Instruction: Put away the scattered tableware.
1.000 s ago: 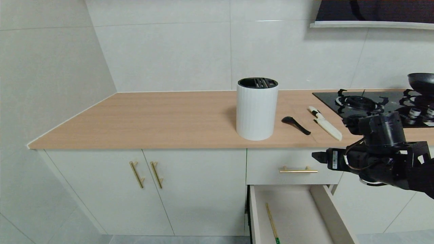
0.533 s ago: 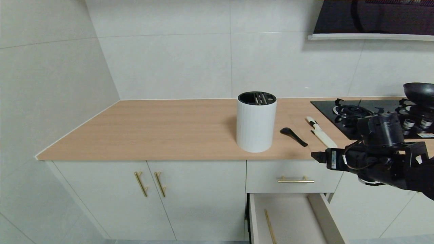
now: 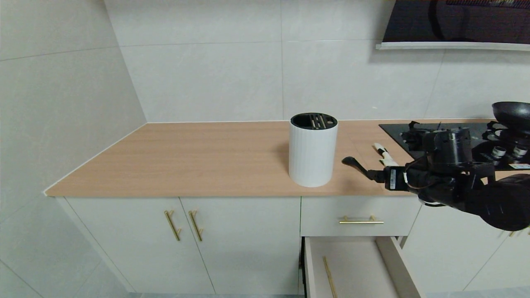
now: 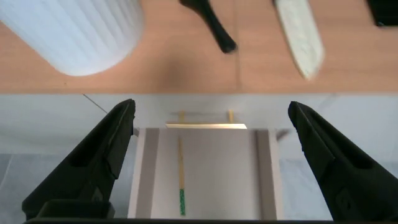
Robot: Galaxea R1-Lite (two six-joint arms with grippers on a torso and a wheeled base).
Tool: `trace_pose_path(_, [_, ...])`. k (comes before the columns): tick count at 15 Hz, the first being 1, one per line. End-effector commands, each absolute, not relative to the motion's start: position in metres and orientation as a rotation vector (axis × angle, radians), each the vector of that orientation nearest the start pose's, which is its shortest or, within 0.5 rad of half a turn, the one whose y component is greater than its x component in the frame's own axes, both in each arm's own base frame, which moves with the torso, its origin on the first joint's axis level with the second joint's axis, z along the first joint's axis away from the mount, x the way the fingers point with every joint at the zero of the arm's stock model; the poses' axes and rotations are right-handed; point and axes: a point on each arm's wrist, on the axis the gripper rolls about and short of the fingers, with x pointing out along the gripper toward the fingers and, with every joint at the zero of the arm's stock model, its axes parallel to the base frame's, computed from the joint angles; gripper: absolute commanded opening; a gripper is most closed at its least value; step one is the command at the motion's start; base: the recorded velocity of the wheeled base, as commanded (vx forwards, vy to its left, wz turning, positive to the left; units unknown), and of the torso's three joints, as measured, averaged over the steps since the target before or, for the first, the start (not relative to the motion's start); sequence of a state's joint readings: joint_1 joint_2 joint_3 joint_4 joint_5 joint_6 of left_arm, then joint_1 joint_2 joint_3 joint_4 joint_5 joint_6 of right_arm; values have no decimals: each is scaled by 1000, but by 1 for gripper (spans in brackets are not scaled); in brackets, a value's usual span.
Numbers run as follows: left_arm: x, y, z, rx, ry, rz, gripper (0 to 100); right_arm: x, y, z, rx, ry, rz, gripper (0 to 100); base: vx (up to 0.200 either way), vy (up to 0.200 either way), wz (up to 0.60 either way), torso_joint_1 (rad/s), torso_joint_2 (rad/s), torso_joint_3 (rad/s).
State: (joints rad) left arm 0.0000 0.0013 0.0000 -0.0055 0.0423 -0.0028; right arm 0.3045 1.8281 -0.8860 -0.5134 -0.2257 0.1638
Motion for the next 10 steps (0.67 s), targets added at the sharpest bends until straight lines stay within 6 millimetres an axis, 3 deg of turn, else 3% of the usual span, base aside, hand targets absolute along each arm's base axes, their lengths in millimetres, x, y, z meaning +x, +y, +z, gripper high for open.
trace_pose_path(1, [-23,1,76,-3,-5,43,100,354,91,139,48,428,73,100,0,0,0,0,0,0])
trace_pose_path(7, [-23,1,76,-3,-5,43,100,420,73,131,-26,362,169,100,0,0,0,0,0,0])
trace_pose_path(10, [-23,1,76,-3,-5,43,100,430,73,122,-16,369,216,100,0,0,0,0,0,0])
